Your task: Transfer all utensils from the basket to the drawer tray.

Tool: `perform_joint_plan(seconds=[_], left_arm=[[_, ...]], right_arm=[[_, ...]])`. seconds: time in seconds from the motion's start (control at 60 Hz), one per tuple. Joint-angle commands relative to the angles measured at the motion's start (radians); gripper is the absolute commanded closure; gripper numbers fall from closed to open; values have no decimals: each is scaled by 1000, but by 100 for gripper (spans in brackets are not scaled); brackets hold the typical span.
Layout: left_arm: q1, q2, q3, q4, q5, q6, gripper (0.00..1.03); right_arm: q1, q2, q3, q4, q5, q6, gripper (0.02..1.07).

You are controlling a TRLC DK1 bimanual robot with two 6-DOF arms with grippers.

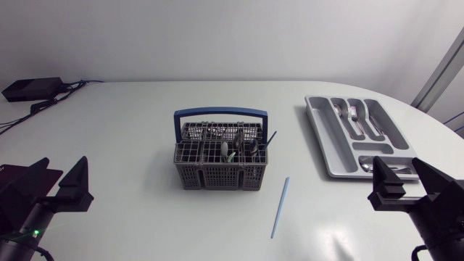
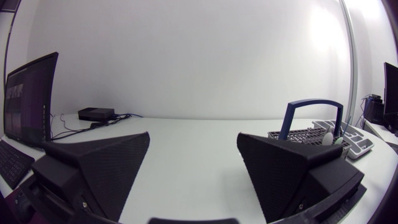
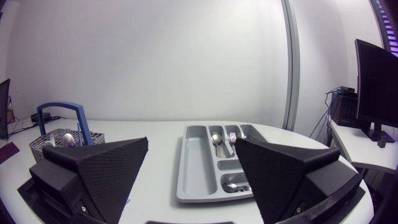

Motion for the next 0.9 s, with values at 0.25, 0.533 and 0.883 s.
perform_joint_plan(seconds=[0.25, 0.533, 0.883], left_arm=[[1, -9, -39, -10, -1, -12, 5], [13, -9, 2, -35, -1, -6, 5], [4, 60, 165, -110, 0, -39, 6]], right_arm=[[11, -7, -23, 2, -4, -8, 6], [16, -7, 4, -7, -1, -3, 6], [36, 78, 144, -42, -6, -20, 6]])
